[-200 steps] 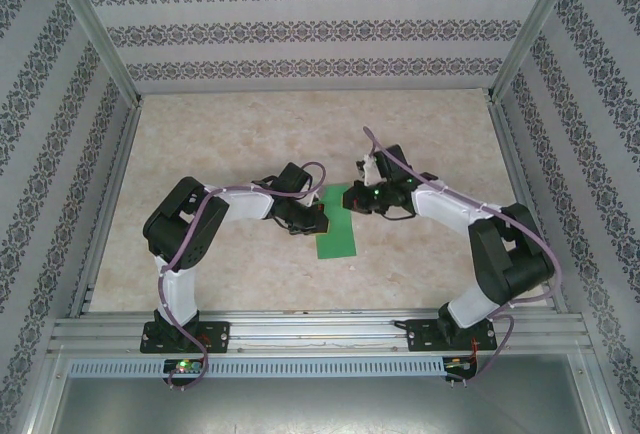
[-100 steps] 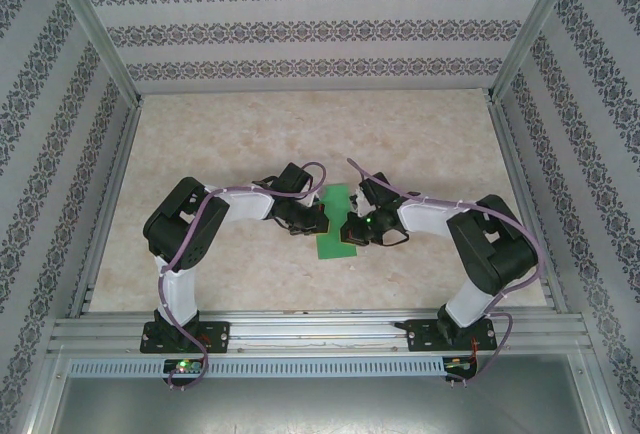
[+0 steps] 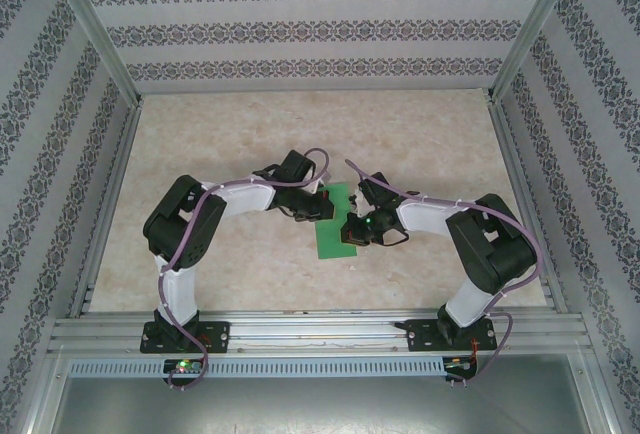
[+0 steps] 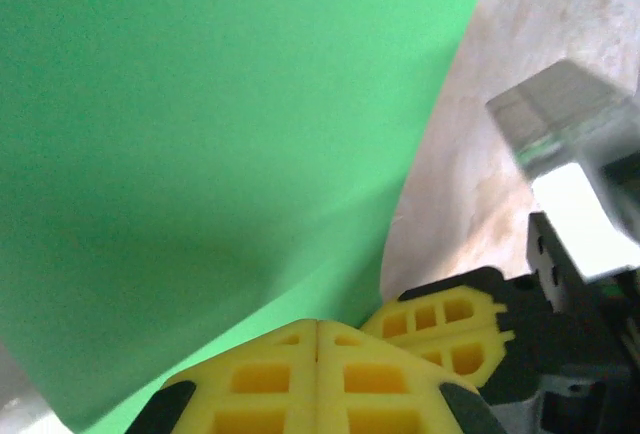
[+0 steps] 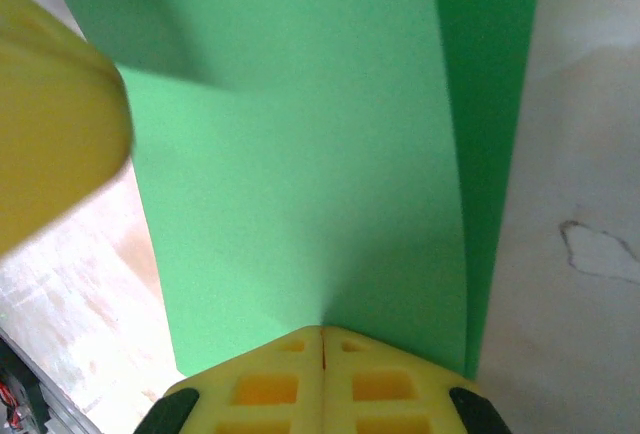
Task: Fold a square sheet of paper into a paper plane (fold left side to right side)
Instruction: Hold the square sheet of paper at the center of the table, then first fold the square sheet of paper in half at the center of the table.
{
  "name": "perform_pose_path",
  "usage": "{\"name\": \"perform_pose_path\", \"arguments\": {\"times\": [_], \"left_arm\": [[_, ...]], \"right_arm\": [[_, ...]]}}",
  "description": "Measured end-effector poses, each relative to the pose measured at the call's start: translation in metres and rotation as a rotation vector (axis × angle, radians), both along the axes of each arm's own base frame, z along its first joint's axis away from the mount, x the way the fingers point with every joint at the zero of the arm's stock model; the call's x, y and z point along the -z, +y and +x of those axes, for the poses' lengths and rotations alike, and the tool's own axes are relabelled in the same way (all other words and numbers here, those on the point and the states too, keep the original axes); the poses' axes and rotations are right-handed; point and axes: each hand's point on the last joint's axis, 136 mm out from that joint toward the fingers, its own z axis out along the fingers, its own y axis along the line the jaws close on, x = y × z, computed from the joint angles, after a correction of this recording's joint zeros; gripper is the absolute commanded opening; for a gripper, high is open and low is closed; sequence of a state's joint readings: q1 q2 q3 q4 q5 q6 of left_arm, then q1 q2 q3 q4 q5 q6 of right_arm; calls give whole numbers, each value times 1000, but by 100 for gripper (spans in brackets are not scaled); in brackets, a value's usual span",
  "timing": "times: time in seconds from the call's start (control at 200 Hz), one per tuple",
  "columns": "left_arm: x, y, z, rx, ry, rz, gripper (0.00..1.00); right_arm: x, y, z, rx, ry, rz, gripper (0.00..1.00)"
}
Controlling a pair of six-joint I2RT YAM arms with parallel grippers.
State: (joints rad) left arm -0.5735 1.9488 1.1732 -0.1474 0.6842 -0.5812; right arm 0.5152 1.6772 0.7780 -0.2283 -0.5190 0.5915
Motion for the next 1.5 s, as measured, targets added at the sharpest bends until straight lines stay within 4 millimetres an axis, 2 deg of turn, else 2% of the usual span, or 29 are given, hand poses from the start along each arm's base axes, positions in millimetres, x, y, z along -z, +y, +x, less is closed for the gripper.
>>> {"name": "perform_pose_path", "arguments": {"times": [0.11,0.24,0.34,1.049,1.499], "left_arm": [[5,4,10,-4,-11,3,0],[21,11,12,-15,14,22,0],[25,16,13,-25,20,26,0],[28,20,26,-59,11,-35,0],[27,37,52,-117,-1,-47,0]], "right_arm": [[0,0,0,-6,2,-3,0],[0,0,0,-12,2,-6,0],[0,0,0,-13,4,-8,0],[2,-2,2,-49,1,-69,0],[2,-2,3,-55,-7,-70,0]]}}
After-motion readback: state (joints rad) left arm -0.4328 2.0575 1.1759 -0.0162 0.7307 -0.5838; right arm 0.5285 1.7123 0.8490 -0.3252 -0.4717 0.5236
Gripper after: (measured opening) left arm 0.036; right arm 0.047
